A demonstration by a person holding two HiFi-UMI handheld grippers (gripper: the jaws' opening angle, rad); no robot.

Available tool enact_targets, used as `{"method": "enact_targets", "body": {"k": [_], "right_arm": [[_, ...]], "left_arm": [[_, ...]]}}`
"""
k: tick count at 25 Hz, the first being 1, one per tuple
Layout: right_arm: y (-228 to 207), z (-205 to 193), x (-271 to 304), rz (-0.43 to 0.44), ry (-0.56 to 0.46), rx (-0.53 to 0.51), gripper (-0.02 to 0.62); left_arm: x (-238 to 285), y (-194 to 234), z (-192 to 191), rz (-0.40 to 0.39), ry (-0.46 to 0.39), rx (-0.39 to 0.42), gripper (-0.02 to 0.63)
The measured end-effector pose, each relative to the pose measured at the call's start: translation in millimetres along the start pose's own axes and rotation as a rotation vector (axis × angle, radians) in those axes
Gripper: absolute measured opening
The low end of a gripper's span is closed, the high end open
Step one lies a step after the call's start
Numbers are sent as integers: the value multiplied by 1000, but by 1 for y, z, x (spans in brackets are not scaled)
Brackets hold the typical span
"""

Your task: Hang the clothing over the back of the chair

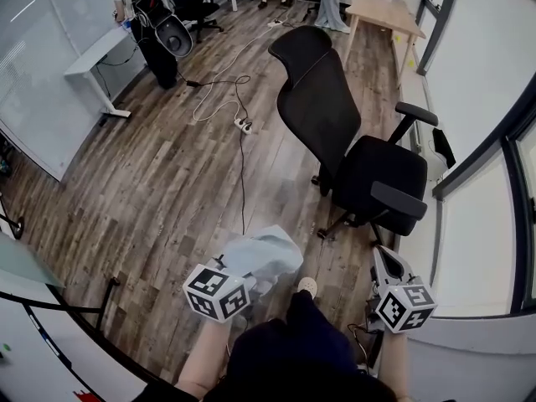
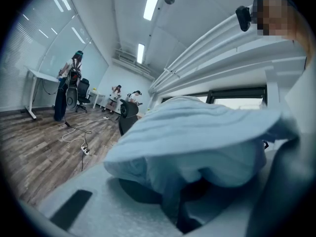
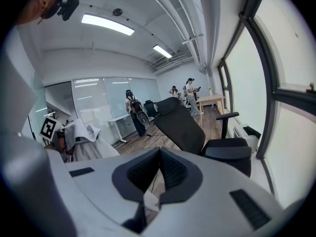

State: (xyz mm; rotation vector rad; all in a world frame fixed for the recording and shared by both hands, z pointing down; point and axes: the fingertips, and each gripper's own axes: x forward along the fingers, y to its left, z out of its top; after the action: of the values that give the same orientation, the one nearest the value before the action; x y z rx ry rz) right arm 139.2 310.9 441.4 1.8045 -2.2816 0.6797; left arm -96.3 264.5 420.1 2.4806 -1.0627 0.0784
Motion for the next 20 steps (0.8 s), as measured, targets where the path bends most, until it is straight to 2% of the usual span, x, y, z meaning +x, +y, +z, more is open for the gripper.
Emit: {"method": "enact_targets", "body": {"k": [9, 20], "right_arm": [[-34, 30, 53, 30, 0, 2, 2], [-64, 50, 93, 52, 8, 17, 2]], "left_arm": [[64, 12, 18, 1, 4, 0, 18], [116, 20, 30, 1, 18, 5, 18]]}}
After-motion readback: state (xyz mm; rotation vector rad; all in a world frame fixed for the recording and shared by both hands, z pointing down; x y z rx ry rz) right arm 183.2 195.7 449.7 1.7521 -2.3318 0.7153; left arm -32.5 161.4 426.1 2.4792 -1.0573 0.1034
